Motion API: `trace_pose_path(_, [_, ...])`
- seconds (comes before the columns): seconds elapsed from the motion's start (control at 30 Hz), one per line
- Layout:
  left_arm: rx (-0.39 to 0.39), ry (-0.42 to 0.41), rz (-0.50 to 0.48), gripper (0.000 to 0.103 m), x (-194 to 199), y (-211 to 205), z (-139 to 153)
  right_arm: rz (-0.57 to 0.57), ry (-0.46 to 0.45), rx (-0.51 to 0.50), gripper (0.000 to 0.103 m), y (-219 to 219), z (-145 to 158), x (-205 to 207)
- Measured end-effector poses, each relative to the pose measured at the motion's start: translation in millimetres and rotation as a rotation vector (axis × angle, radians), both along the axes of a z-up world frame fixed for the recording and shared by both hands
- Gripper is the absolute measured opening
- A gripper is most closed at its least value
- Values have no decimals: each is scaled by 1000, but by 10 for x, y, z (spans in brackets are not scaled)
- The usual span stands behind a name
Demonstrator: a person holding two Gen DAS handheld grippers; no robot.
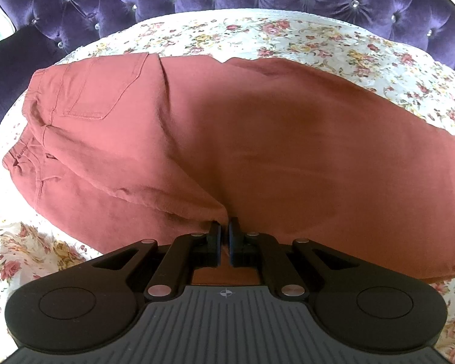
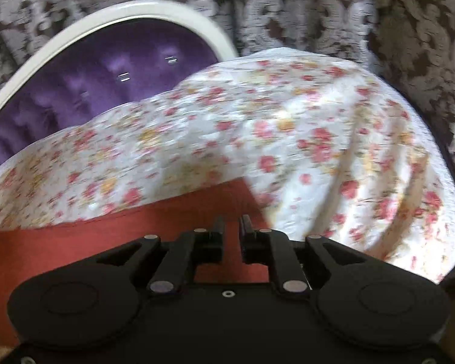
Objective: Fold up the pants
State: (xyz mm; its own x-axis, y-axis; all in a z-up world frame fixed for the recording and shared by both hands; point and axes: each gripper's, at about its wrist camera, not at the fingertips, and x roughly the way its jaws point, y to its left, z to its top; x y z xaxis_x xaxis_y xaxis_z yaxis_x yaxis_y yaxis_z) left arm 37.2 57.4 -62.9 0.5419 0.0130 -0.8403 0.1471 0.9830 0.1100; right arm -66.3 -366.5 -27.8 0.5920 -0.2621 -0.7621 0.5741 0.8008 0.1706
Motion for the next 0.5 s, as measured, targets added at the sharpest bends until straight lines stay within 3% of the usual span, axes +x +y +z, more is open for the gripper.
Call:
trace_pose_path(0.1, [-3,0,0,5,1,0,-5,68,20,40,22,131,-75,4])
trace_pose_path(0.27, [-15,6,-5,5,-2,34,7,40,150,102,21,112,-424,75])
trace_pose_path(0.5, [-62,-18,-25,7,-123,155,217,84,53,76,22,358,-72,92])
